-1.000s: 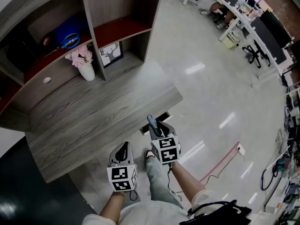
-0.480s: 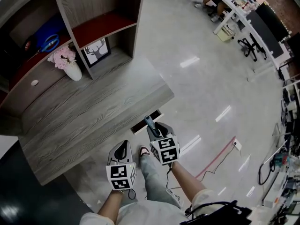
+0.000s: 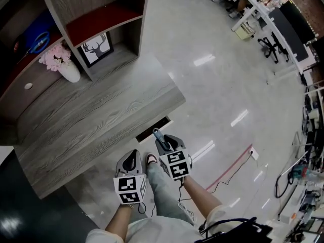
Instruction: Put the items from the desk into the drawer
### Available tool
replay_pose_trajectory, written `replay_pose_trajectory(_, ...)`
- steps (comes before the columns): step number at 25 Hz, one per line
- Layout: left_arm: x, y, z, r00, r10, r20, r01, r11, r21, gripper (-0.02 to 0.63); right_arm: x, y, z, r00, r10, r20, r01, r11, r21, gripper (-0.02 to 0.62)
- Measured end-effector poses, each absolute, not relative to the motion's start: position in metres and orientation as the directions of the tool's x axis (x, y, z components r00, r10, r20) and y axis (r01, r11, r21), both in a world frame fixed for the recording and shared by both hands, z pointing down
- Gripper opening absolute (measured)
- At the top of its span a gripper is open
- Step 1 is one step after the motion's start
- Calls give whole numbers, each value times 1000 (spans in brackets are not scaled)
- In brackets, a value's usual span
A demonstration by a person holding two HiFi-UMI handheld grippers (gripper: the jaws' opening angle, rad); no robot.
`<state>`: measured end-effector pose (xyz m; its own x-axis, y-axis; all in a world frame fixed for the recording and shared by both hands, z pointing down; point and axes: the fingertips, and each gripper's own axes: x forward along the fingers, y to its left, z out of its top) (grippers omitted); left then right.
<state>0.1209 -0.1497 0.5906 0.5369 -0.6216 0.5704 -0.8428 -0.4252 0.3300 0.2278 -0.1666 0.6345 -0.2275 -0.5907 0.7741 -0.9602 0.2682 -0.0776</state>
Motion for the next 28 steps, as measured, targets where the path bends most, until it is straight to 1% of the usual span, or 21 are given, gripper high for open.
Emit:
replay_pose_trajectory(12,123,-149,616,517,-610,600,-856,-378,352,-2,232,-167,671,-232,-490,840,-946,313,-79,129)
replay_pose_trajectory(18,120,-156,620,506,-624,596,-862,-349,367,-2,228,-176,683,-232,-442,866,-930,361,-65,129)
replay_pose_trajectory(28,124,-165,627,518,-609,600,-855,-350,382,-2,223,-188,694,-232,-359,904,-891,451,-50,129)
